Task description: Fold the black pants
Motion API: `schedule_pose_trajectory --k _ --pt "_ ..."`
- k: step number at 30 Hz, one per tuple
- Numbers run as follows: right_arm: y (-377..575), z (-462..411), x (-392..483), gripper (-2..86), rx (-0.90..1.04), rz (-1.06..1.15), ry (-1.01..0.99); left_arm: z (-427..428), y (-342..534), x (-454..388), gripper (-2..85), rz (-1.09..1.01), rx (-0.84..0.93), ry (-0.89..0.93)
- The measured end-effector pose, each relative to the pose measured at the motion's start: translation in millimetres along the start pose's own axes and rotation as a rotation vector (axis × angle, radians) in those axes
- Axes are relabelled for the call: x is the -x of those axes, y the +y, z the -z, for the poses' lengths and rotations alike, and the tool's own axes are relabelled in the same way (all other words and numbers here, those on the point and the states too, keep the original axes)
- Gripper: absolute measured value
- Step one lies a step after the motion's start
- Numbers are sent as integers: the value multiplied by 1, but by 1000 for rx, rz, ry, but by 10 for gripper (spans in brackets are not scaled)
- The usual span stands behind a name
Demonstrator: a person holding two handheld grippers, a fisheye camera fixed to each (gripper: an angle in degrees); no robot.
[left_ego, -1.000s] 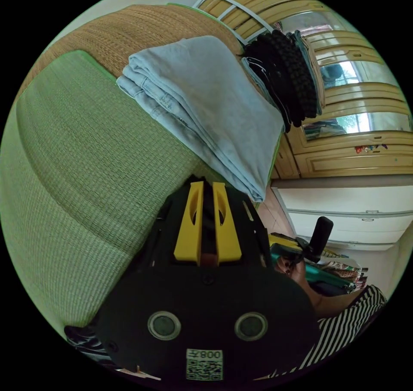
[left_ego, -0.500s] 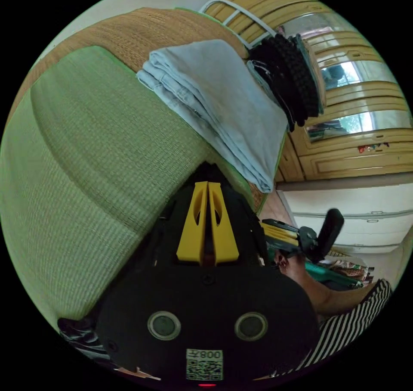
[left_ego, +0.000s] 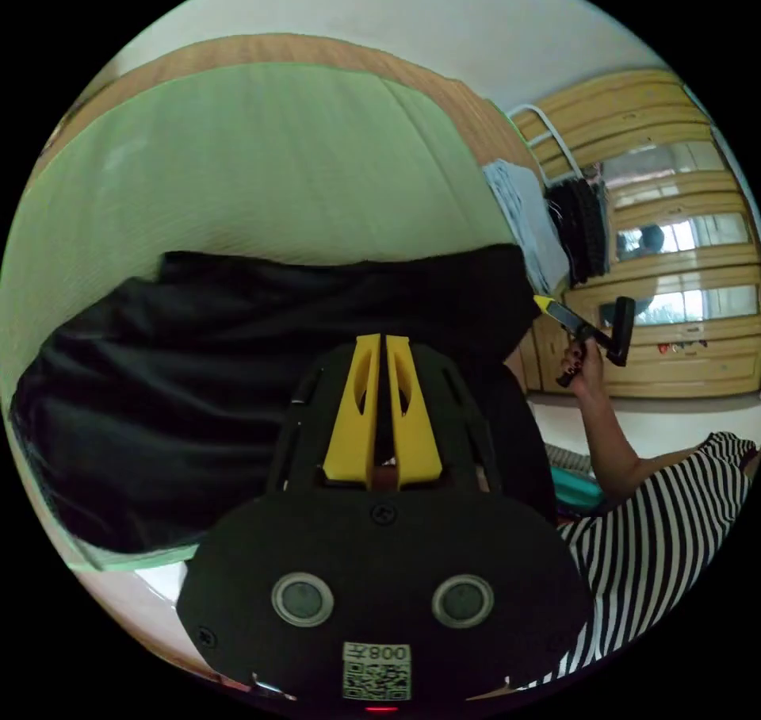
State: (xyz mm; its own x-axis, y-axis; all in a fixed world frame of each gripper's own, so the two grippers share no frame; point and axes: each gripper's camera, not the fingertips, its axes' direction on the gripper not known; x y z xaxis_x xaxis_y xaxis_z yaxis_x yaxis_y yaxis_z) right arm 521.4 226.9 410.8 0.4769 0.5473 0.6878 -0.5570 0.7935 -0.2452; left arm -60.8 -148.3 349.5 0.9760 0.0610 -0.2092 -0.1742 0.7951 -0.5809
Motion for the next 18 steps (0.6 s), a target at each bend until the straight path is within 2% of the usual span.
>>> schedule_pose_trajectory --k 5,10,13,18 --pt "-46 -81 76 4 97 211 -137 47 36 80 35 72 -123 -89" --pt "-103 -191 181 26 247 494 -245 68 80 142 42 112 -148 -134" --pt "-129 -255 225 44 315 589 -273 82 116 184 47 163 -168 -127" --pt "-158 -341 263 63 394 625 -260 119 179 254 63 270 -266 -137"
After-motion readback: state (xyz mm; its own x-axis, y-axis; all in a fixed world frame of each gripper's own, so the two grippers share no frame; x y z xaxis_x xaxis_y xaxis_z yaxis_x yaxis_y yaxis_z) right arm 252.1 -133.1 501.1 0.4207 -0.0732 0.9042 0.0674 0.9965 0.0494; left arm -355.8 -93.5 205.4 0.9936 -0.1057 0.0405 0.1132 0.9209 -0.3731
